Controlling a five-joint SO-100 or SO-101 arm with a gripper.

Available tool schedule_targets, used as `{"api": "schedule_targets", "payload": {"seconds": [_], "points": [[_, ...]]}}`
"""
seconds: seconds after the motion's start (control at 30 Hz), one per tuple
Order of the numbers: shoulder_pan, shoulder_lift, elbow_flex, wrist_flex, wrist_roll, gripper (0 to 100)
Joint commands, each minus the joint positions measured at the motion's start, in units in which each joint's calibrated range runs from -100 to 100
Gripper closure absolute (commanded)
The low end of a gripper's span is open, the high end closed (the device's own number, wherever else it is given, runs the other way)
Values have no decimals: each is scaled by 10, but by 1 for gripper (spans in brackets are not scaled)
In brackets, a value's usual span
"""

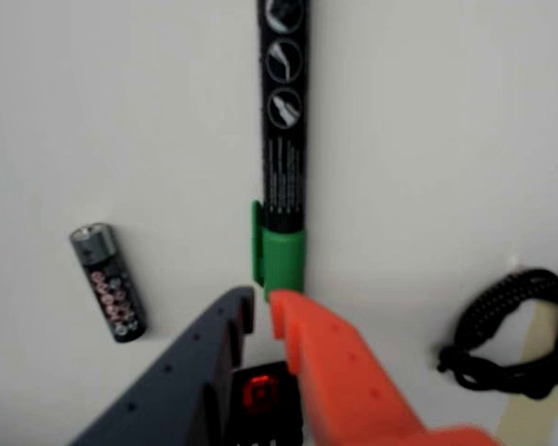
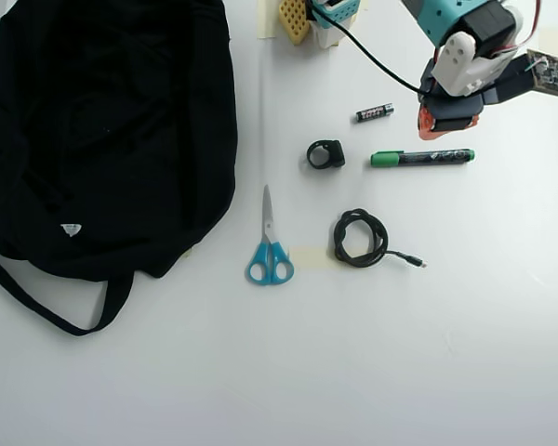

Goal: Put the green marker into the black bag

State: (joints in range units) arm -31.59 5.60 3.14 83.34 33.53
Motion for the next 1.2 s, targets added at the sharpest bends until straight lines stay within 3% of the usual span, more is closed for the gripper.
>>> {"api": "schedule_targets", "payload": {"seconds": [0.0, 0.17, 0.37, 0.5, 1.03, 1.17], "points": [[-3, 7, -29, 4, 10, 98], [-9, 8, -29, 4, 11, 97], [-14, 8, -30, -1, 7, 82], [-15, 10, -27, -9, 5, 77], [-26, 97, -58, -35, -12, 68], [-39, 99, -52, -35, -38, 68]]}}
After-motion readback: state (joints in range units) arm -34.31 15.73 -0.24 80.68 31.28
